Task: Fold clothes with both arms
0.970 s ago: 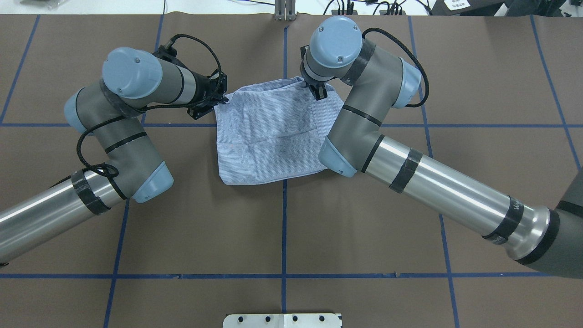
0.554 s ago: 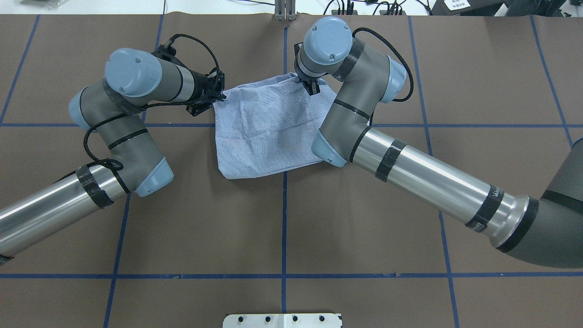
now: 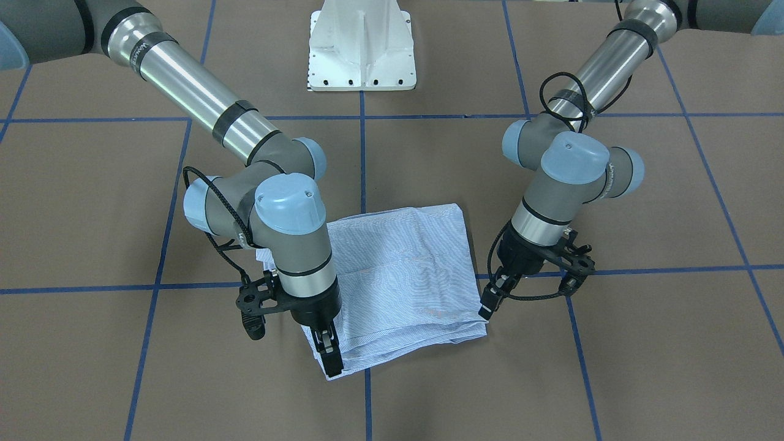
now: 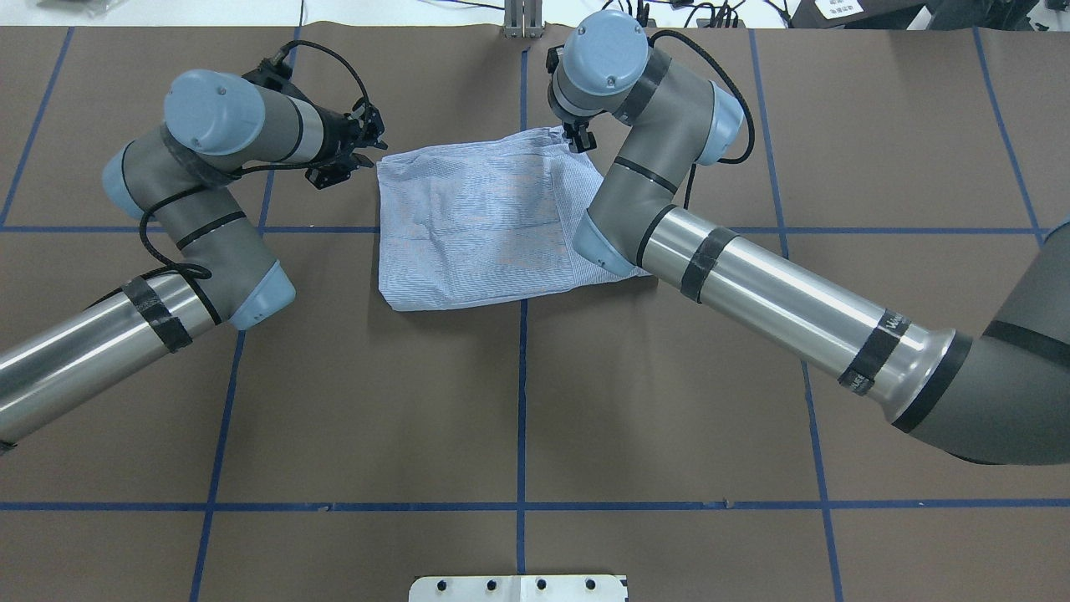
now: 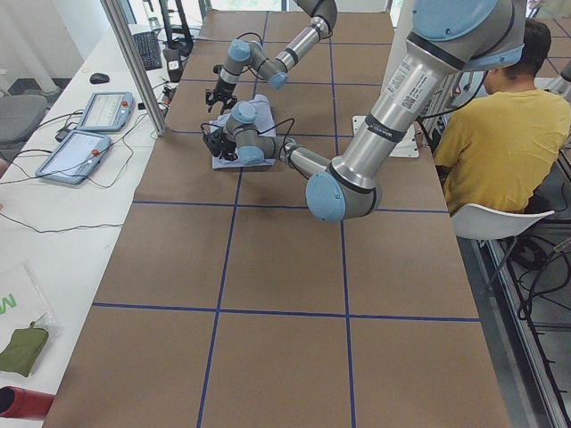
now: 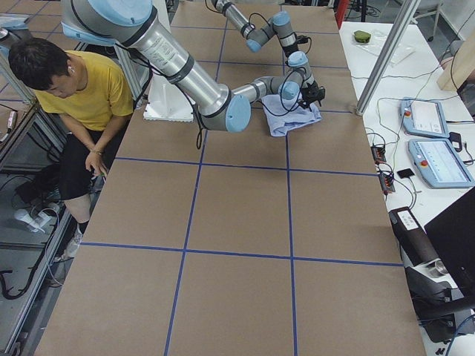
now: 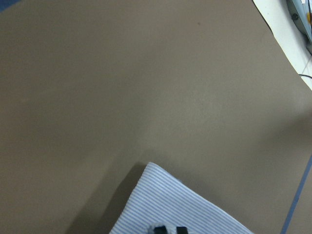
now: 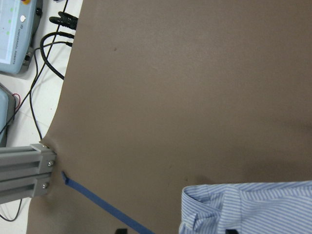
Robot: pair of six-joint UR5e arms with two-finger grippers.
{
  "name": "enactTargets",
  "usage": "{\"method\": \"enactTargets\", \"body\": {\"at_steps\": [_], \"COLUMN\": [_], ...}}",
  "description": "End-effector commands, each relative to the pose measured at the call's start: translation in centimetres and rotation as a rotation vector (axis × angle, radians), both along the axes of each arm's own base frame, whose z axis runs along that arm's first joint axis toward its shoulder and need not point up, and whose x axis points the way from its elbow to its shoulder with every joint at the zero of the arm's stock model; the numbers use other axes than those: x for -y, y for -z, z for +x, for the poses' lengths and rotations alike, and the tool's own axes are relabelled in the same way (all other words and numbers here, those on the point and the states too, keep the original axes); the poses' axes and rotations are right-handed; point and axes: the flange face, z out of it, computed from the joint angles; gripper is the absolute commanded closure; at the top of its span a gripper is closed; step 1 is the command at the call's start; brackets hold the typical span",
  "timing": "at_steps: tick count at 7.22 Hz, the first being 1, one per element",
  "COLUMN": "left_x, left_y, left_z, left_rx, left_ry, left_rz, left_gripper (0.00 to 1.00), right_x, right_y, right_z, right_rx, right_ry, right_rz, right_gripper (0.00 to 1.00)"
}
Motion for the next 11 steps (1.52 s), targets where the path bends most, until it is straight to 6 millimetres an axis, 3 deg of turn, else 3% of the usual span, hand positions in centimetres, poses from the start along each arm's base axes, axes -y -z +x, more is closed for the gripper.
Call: {"method": "enactTargets", "body": {"at_steps": [1, 2, 3, 6, 7, 8, 9, 10, 11], "left_x": [1.4, 2.3, 2.3, -3.9, -5.6, -5.4, -5.2, -6.2, -5.7], "left_y": [0.1, 0.5, -0.2, -6.0, -9.6, -13.4, -15.6, -18.2, -20.6], "left_z": [-1.8, -3.3, -5.4, -12.7, -15.5, -21.7, -27.8, -31.3, -36.1], "left_rx": [0.004, 0.034, 0.061, 0.249, 0.364, 0.485, 0.529, 0.522, 0.545], "left_ry": [0.022, 0.008, -0.051, -0.282, -0.354, -0.436, -0.489, -0.537, -0.615], "left_rz": [0.016, 0.077, 0.135, 0.44, 0.546, 0.661, 0.73, 0.739, 0.815], "left_gripper": [0.39, 0.39, 0.39, 0.37, 0.32, 0.32, 0.31, 0.31, 0.31], "right_x": [1.2, 2.2, 2.1, 1.8, 1.6, 1.9, 1.7, 0.5, -1.1], "right_y": [0.6, 0.0, -2.0, -13.2, -18.1, -21.9, -25.1, -28.8, -32.3], "right_z": [1.6, 3.3, 5.5, 21.8, 25.9, 30.7, 36.5, 41.4, 44.2], "right_rx": [-0.012, -0.058, -0.125, -0.182, -0.259, -0.378, -0.441, -0.42, -0.417], "right_ry": [0.014, 0.088, 0.182, 0.512, 0.611, 0.735, 0.873, 0.973, 1.03], "right_rz": [0.031, 0.089, 0.181, 0.36, 0.422, 0.503, 0.58, 0.659, 0.703], "right_gripper": [0.0, 0.0, 0.0, 0.0, 0.0, 0.0, 0.0, 0.0, 0.0]}}
